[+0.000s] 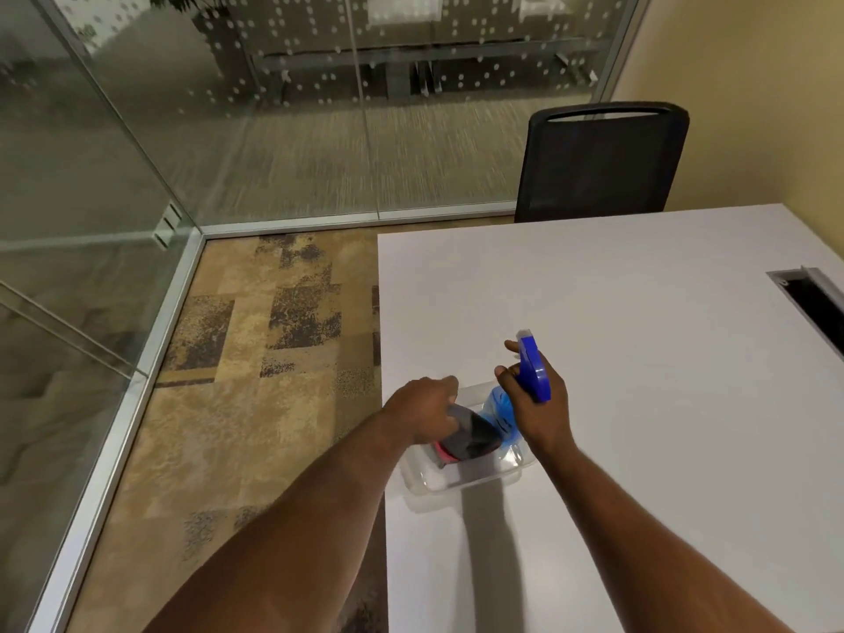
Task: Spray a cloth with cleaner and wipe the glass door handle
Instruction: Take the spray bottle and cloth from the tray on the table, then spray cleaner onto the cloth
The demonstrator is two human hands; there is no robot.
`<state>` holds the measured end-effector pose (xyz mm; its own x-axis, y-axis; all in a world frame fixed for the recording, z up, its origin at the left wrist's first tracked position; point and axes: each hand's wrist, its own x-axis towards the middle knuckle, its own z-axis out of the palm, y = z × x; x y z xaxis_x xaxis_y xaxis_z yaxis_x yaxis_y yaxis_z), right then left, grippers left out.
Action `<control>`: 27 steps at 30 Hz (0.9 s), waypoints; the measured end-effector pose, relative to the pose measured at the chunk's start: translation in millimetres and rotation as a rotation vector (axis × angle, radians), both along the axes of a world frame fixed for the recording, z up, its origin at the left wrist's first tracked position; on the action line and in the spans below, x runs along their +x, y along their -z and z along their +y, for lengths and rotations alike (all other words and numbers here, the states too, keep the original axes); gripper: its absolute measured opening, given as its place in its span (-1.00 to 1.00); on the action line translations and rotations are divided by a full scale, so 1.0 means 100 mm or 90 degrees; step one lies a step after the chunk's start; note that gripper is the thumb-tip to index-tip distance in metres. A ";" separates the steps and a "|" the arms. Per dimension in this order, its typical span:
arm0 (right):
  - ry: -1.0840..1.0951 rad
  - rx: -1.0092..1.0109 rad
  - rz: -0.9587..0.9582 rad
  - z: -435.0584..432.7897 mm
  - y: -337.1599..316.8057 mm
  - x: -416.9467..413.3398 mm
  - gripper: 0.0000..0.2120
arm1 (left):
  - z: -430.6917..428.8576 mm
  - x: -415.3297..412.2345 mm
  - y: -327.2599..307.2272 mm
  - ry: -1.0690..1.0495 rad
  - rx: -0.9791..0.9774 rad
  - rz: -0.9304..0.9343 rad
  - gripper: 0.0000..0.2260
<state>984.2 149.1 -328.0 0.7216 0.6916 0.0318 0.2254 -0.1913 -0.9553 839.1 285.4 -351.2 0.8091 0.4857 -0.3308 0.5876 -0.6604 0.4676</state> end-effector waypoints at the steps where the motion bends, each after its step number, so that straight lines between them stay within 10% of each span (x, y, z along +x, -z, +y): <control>1: 0.003 0.005 -0.002 0.00 -0.04 0.00 -0.81 | 0.03 -0.05 -0.06 -0.049 -0.058 -0.018 -0.81; 14: -0.058 0.166 -0.079 0.01 -1.68 -0.58 -0.81 | 0.40 -1.19 -1.59 -0.504 -0.511 -0.475 -0.58; 27: -0.270 0.126 0.026 0.08 -2.90 -2.14 -0.62 | 0.50 -2.34 -3.18 -0.480 -0.445 -0.700 -0.51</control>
<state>770.6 156.9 -38.3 0.3799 0.9093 0.1700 0.2054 0.0963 -0.9739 605.4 334.9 -33.1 0.4402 0.8946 -0.0773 -0.1647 0.1651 0.9724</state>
